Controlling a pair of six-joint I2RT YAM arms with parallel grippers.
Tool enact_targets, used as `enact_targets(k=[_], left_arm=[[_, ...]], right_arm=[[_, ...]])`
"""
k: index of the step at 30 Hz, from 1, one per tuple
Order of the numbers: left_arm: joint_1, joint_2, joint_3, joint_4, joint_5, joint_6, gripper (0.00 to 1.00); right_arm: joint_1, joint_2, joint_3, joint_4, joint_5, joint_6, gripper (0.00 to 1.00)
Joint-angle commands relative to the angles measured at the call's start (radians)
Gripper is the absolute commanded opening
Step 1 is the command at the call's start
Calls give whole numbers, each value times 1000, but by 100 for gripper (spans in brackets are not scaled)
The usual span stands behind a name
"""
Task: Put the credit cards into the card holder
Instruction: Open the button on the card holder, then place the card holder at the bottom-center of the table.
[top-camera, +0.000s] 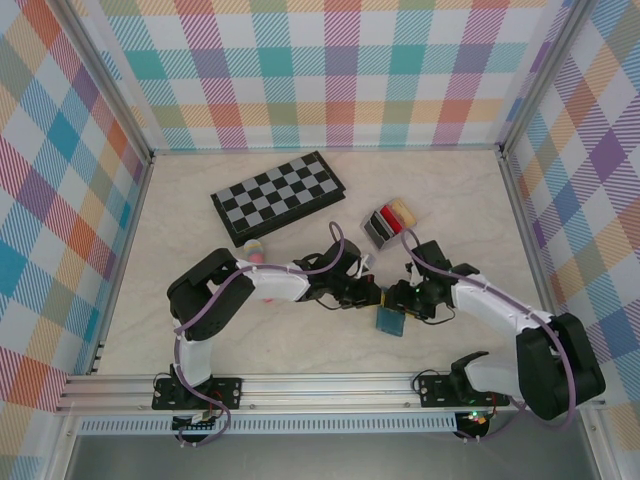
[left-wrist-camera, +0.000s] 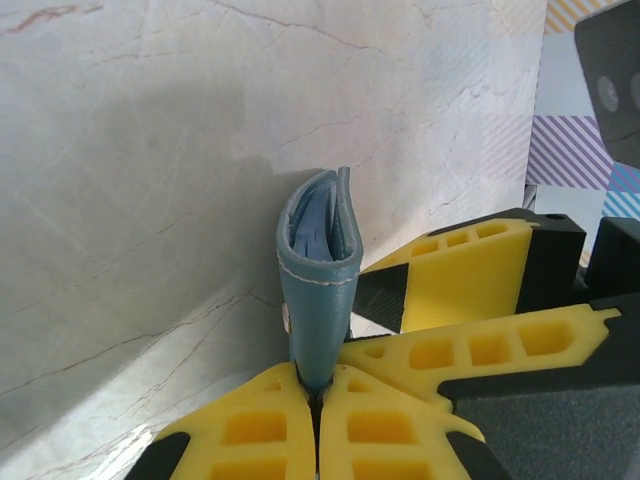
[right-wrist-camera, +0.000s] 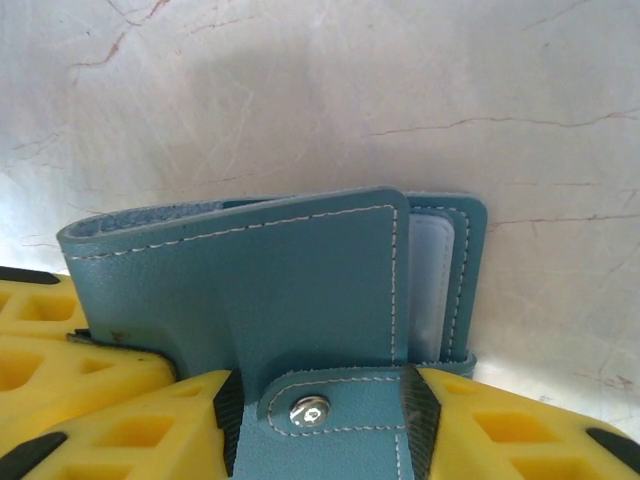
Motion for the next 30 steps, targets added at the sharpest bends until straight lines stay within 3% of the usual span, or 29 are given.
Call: enact_targets(k=[1,6,11,18,30], left_arm=[[-15,-53,-5,29,15,-10,0],[-15,-62,-6,18,9,-4,0],[-5,-83,-29,-2,-17,3,0],[23,-115,-80,-8,-42,3,0],[31,-118,-93,-14,-51,5,0]], right_arm=[[34,33,35,-17,57,-3,50],[54,88,71,-120,238,51,39],[59,84,70,-154,284,72,25],[59,48,65,-197,347,86,17],[59,69,76,-144,215,74,28]])
